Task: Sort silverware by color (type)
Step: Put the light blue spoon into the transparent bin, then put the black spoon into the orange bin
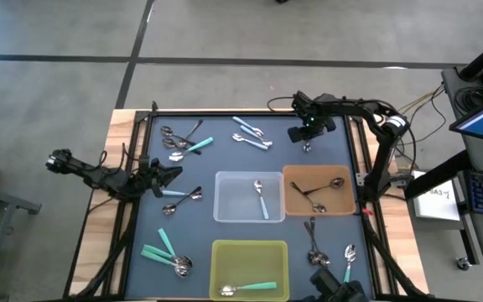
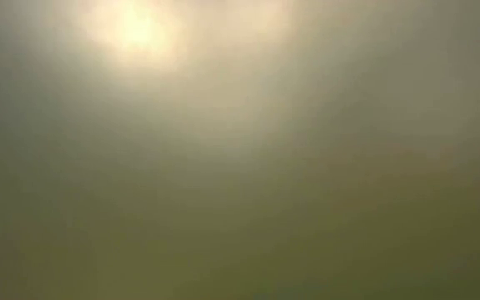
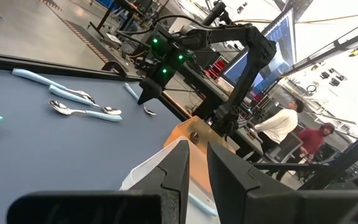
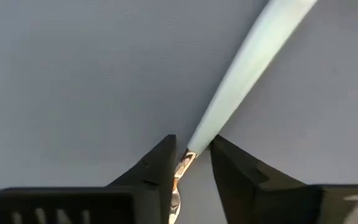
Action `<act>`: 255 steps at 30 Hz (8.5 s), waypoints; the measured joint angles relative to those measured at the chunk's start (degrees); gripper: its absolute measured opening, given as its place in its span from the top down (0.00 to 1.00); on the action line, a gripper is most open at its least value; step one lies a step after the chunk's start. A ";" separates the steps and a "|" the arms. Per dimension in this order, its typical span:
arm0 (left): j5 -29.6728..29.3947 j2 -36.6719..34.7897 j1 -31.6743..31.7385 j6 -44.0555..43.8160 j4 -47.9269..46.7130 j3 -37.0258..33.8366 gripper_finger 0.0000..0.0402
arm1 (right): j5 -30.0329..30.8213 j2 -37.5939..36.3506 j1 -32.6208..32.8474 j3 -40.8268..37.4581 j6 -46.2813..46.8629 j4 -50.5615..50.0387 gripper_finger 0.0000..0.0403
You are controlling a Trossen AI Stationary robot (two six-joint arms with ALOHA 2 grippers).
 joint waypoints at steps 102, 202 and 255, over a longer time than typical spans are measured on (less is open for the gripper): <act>-0.01 0.00 0.00 0.01 0.00 0.00 0.90 | -8.27 -5.95 31.82 11.40 -12.84 20.00 0.75; 0.00 -0.02 0.01 -0.01 0.00 0.00 0.90 | -14.22 6.73 46.27 29.32 -17.61 -9.07 0.72; 0.00 0.12 -0.01 -0.01 -0.01 0.00 0.90 | -1.34 -11.63 88.84 -3.89 100.59 -3.64 0.83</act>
